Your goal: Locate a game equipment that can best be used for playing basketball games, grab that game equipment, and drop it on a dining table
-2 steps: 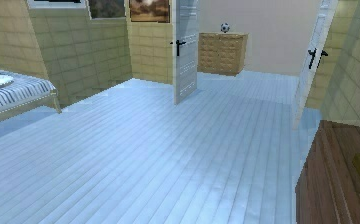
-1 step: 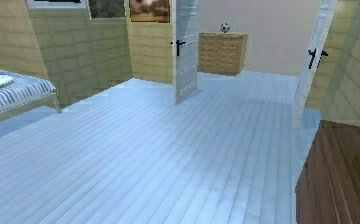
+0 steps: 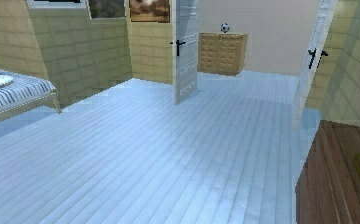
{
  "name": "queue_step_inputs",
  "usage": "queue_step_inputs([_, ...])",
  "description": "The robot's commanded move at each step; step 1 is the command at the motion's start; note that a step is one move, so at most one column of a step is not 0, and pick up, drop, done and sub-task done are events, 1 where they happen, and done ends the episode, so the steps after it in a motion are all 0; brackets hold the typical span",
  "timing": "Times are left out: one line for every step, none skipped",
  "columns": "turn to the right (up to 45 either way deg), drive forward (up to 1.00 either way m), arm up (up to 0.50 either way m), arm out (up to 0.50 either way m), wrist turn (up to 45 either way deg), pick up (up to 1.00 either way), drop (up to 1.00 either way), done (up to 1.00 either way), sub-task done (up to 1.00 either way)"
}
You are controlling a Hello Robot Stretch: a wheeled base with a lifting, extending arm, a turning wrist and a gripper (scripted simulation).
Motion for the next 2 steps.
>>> queue_step_inputs([0.0, 0.0, 0.0, 0.0, -45.0, 0.0, 0.0, 0.0, 0.0])
queue_step_inputs([0.0, 0.0, 0.0, 0.0, -45.0, 0.0, 0.0, 0.0, 0.0])
